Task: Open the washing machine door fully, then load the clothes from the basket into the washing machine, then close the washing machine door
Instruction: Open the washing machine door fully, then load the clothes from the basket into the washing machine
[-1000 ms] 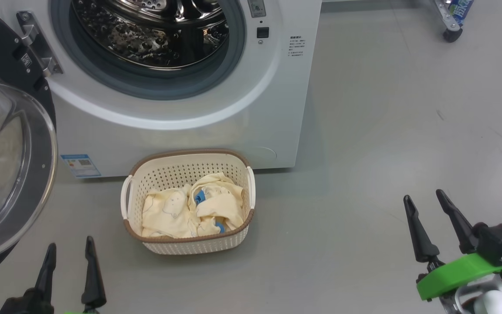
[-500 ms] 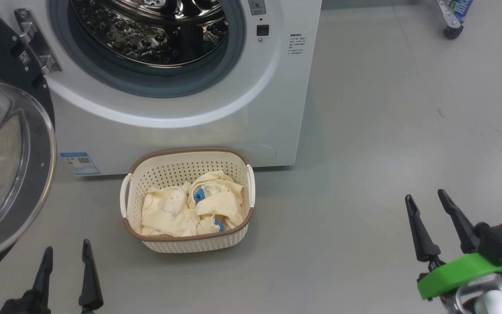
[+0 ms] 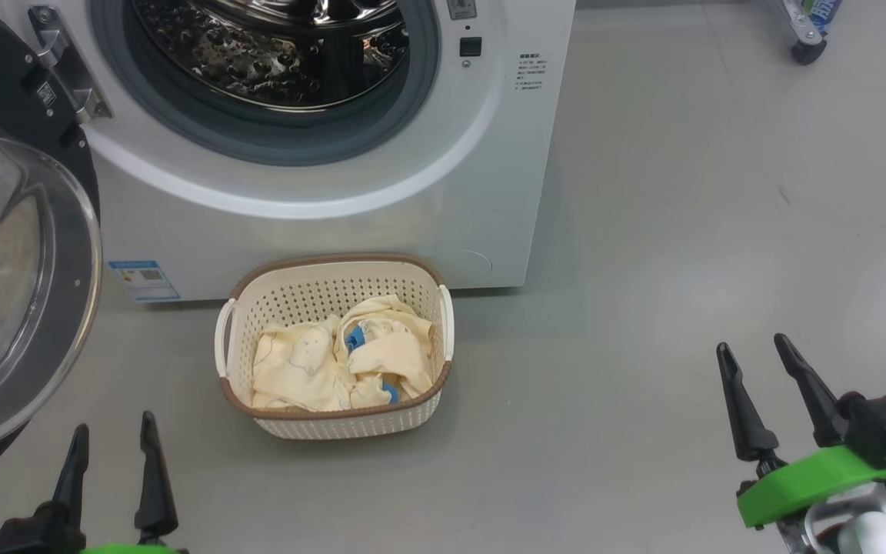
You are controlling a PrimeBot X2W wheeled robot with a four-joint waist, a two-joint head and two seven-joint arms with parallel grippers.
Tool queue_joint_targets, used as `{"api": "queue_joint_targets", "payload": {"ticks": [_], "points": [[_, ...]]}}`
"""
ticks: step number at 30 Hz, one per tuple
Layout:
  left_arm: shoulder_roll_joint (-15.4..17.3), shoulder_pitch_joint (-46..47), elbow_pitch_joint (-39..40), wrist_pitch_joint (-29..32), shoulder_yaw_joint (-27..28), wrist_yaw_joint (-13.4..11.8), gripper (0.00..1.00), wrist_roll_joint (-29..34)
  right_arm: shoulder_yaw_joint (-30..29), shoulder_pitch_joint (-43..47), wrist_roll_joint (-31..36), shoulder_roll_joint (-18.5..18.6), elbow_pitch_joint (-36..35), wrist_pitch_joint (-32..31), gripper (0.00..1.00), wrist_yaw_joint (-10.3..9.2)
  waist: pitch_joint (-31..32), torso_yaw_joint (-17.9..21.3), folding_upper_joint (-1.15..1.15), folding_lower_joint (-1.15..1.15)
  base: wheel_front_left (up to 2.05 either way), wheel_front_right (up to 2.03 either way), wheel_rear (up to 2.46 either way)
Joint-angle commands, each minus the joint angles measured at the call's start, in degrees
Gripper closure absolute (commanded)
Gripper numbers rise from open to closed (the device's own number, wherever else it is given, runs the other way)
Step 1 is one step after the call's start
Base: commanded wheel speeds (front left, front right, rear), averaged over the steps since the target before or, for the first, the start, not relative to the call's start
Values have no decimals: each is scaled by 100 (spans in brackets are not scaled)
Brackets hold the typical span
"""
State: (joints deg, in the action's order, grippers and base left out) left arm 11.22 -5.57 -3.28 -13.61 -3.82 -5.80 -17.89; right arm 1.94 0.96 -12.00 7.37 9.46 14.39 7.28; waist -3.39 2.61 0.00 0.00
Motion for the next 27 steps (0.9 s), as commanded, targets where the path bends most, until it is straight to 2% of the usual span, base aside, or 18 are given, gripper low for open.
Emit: {"api": "queue_joint_targets", "payload": {"ticks": [1, 20, 27], "points": [[132, 293, 139, -66, 230, 12, 0, -6, 76, -202, 45, 76, -164, 61, 0, 21, -11, -4, 0, 0, 0, 0, 0], [151, 389, -19, -100, 157, 0, 0, -3, 70, -219, 18, 91, -159, 61, 0, 21, -63, -62, 0, 0, 1, 0, -1], [152, 419, -88, -108, 137, 2, 0, -21, 75, -222, 25, 112, -151, 61, 0, 21, -72, -117, 0, 0, 97, -35, -62]]}}
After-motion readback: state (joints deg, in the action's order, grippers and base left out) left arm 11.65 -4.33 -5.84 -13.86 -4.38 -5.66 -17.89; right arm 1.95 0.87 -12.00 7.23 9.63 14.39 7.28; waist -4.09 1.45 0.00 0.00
